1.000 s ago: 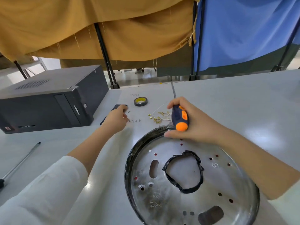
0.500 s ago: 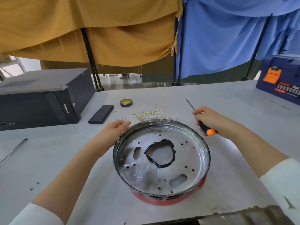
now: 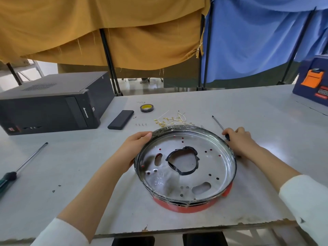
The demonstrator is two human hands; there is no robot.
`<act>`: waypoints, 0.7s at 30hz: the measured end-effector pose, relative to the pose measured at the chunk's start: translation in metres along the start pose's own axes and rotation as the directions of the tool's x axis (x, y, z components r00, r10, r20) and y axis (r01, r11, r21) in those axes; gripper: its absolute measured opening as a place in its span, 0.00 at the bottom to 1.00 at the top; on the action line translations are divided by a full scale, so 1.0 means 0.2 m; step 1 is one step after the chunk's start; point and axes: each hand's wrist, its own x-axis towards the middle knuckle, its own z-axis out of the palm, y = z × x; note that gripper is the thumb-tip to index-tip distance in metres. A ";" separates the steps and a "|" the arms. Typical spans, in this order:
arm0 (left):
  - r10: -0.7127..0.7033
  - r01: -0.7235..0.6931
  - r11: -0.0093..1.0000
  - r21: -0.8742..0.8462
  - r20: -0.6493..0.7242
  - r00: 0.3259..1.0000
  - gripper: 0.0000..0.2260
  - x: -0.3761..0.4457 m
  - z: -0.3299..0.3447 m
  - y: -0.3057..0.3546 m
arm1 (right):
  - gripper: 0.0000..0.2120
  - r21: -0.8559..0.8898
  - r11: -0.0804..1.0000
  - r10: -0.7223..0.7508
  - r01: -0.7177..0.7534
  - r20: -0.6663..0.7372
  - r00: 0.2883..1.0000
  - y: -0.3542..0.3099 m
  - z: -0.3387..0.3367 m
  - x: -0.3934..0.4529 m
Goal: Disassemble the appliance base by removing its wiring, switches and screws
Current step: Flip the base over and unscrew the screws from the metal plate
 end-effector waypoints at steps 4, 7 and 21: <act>-0.018 0.019 0.998 -0.053 0.007 1.000 0.10 -0.01 -0.02 0.00 | 0.17 0.241 0.965 -0.066 0.101 -0.149 0.987 -0.07 -0.13 -0.03; -0.034 0.035 0.996 -0.085 0.005 0.999 0.12 -0.01 -0.01 -0.01 | 0.20 0.359 0.923 -0.178 0.142 0.069 0.982 -0.16 -0.20 -0.12; -0.043 0.041 0.994 0.106 0.020 0.999 0.16 -0.02 -0.05 -0.07 | 0.12 0.436 0.896 -0.041 0.087 -0.112 0.993 -0.05 -0.28 -0.12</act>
